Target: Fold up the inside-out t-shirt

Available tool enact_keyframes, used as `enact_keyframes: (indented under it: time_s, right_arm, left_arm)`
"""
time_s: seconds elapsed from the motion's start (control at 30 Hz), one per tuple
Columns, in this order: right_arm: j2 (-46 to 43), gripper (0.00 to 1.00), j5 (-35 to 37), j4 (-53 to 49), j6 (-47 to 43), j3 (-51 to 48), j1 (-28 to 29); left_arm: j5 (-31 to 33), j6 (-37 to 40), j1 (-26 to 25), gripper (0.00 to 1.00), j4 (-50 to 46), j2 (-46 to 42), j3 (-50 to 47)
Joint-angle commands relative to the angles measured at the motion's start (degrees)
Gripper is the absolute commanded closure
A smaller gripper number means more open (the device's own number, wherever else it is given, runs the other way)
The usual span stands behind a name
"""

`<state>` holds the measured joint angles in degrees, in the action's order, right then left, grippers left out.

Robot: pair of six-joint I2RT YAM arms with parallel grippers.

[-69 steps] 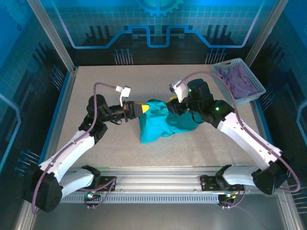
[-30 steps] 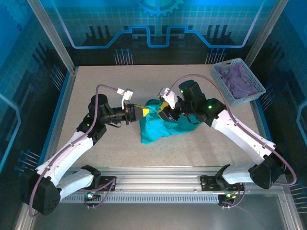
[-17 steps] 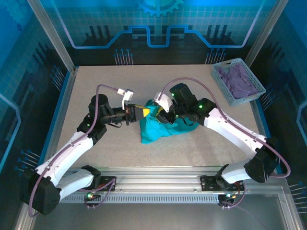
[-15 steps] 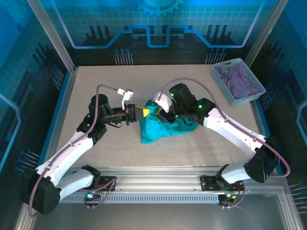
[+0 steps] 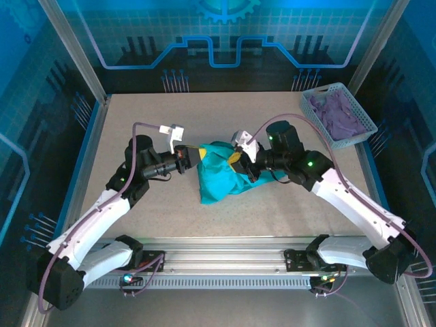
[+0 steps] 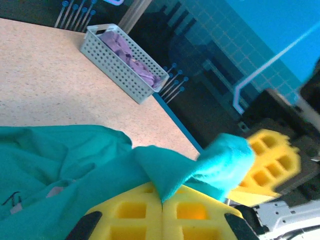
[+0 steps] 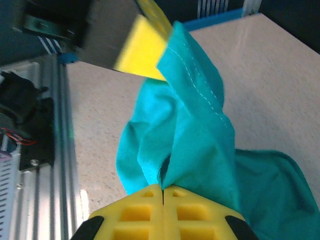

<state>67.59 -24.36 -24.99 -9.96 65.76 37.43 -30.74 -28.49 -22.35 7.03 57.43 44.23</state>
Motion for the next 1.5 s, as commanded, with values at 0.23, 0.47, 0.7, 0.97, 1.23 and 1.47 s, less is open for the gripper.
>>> enact_keyframes:
  time_s: [0.23, 0.47, 0.7, 0.97, 1.23, 1.47]
  right_arm:
    - [-3.4, 0.99, -4.6, 3.9, -2.8, -5.8, 1.2]
    - [-2.2, 0.80, 3.2, 1.8, -2.4, -3.2, 3.9]
    - [-3.9, 0.67, 8.4, 4.2, -1.1, -1.5, 4.1]
    - [0.4, 0.55, 12.2, 4.1, -3.8, 1.9, 7.3]
    - [4.3, 0.84, 5.5, 5.5, -0.6, 3.2, 5.5]
    - [2.9, 1.00, -13.3, 12.2, 9.7, 0.4, -0.8]
  left_arm:
    - [0.6, -4.6, 1.7, 1.00, 4.2, -0.2, 0.6]
    - [-9.3, -5.6, 1.8, 1.00, 10.3, 0.4, 0.3]
    - [-11.3, -4.0, 1.3, 1.00, 8.1, 0.1, 0.9]
    - [-11.1, -1.9, -0.2, 1.00, 5.0, 0.3, 2.1]
    - [-10.3, -0.4, -0.4, 1.00, 2.6, -0.3, 2.5]
    - [-0.3, 2.9, -0.5, 0.91, -4.2, -1.4, 2.4]
